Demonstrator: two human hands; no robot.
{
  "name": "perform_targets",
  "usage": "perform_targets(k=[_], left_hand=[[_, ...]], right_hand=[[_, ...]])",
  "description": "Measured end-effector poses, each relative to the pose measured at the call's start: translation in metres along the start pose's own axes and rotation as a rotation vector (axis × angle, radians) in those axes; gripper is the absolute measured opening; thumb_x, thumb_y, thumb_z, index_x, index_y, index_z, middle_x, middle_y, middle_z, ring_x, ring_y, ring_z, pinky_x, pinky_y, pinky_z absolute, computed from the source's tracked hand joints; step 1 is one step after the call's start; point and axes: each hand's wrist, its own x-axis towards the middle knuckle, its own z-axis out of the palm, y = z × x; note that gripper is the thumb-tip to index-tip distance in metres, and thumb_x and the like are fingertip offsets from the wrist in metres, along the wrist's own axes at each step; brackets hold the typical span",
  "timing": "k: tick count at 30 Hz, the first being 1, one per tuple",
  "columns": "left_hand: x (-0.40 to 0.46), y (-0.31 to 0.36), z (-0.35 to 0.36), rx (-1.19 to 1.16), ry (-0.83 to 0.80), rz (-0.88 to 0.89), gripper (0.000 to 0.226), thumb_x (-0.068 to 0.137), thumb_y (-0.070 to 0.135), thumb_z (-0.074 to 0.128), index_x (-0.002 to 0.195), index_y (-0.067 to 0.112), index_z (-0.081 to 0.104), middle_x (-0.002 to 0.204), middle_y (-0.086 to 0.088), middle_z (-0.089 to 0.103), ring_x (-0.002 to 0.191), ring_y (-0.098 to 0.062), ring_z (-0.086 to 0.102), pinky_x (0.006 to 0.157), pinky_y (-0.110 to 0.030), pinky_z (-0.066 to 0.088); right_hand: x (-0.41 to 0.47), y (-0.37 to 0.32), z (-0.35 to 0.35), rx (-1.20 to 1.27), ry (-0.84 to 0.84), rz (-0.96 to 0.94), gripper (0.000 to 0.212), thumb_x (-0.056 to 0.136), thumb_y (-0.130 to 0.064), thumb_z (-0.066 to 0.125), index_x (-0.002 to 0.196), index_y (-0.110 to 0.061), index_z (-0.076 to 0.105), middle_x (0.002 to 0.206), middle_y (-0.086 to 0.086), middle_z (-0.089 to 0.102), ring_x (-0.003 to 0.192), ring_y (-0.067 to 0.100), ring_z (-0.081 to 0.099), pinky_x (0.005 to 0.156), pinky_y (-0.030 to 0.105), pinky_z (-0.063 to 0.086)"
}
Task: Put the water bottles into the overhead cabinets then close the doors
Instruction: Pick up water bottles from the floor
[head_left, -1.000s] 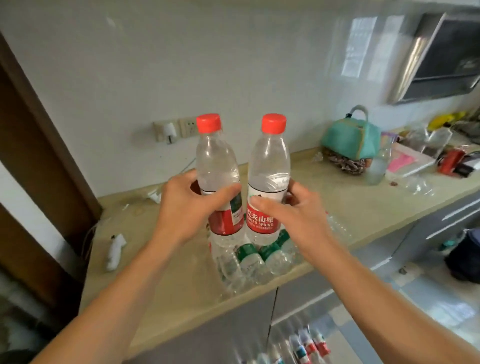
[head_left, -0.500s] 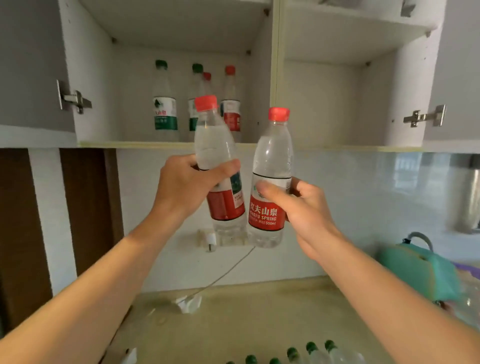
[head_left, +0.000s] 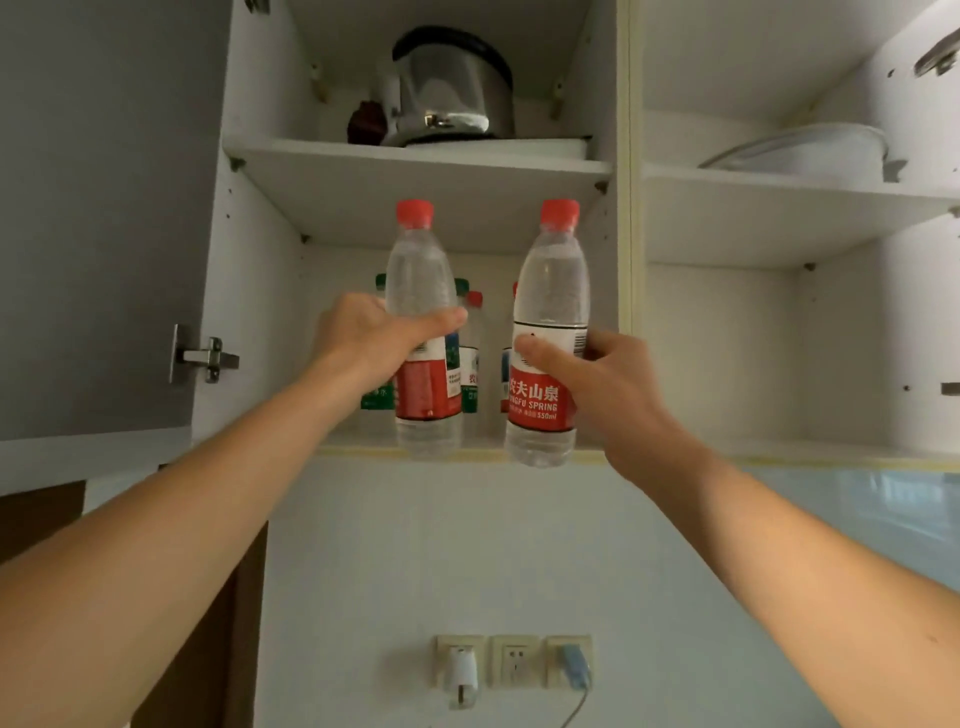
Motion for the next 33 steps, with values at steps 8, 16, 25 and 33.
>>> perform_targets(k=[8, 16, 25, 33], left_hand=[[0.063, -0.050, 0.037, 0.097, -0.020, -0.072, 0.056, 0.068, 0.070, 0.076, 0.086, 0.018, 0.062, 0.082, 0.000, 0.068, 0.073, -0.015, 0.064, 0.065, -0.030, 0.052], [0.072, -0.074, 0.039, 0.099, -0.246, 0.014, 0.040, 0.072, 0.054, 0.084, 0.099, 0.030, 0.066, 0.096, 0.007, 0.072, 0.085, -0.011, 0.068, 0.070, -0.029, 0.056], [0.065, -0.100, 0.061, 0.111, -0.218, 0.017, 0.059, 0.077, 0.041, 0.084, 0.123, 0.020, 0.053, 0.113, 0.002, 0.066, 0.101, -0.018, 0.064, 0.090, -0.038, 0.054], [0.079, -0.098, 0.085, 0.105, -0.204, -0.041, 0.056, 0.080, 0.032, 0.084, 0.126, 0.015, 0.056, 0.120, -0.005, 0.067, 0.106, -0.024, 0.064, 0.084, -0.033, 0.049]], right_hand=[[0.064, 0.046, 0.035, -0.103, 0.128, 0.121, 0.044, 0.077, -0.043, 0.084, 0.110, -0.018, 0.070, 0.096, -0.001, 0.076, 0.082, 0.016, 0.075, 0.068, 0.034, 0.062], [0.087, 0.074, 0.031, -0.190, 0.038, 0.116, 0.031, 0.076, -0.046, 0.082, 0.095, -0.028, 0.066, 0.087, -0.003, 0.078, 0.075, 0.012, 0.077, 0.066, 0.029, 0.061], [0.102, 0.089, 0.036, -0.374, 0.001, 0.083, 0.048, 0.084, -0.047, 0.077, 0.122, -0.021, 0.062, 0.101, -0.005, 0.072, 0.083, 0.008, 0.070, 0.062, 0.019, 0.054], [0.121, 0.102, 0.039, -0.417, 0.042, 0.166, 0.055, 0.084, -0.044, 0.078, 0.127, -0.015, 0.061, 0.108, 0.002, 0.072, 0.083, 0.011, 0.070, 0.059, 0.022, 0.054]])
